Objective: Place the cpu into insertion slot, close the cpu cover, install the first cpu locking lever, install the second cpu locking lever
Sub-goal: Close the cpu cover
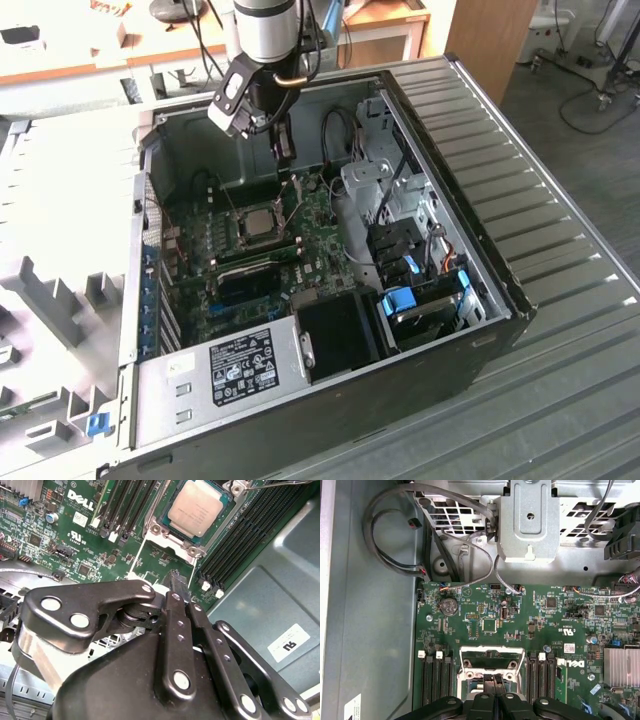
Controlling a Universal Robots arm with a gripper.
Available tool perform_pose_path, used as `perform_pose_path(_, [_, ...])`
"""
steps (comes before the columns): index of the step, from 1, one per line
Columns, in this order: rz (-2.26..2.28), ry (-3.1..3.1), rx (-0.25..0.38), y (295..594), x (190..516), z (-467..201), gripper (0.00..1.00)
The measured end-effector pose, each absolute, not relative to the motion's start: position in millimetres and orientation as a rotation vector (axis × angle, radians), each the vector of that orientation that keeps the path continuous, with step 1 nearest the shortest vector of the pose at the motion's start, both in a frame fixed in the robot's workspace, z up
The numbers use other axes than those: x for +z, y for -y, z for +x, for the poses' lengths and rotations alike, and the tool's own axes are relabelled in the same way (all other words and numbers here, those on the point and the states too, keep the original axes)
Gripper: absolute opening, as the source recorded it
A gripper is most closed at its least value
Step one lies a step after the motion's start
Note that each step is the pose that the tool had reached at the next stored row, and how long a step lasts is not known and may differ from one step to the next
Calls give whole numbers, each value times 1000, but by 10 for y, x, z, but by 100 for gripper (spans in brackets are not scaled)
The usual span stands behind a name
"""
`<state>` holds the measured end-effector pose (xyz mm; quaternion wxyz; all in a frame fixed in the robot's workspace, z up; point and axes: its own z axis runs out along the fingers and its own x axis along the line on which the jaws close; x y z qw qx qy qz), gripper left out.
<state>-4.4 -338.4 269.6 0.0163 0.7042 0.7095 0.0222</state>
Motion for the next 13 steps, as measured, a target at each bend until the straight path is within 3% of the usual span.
perform_pose_path(13, [2190, -2206, 69, 3384, 2693, 85, 11])
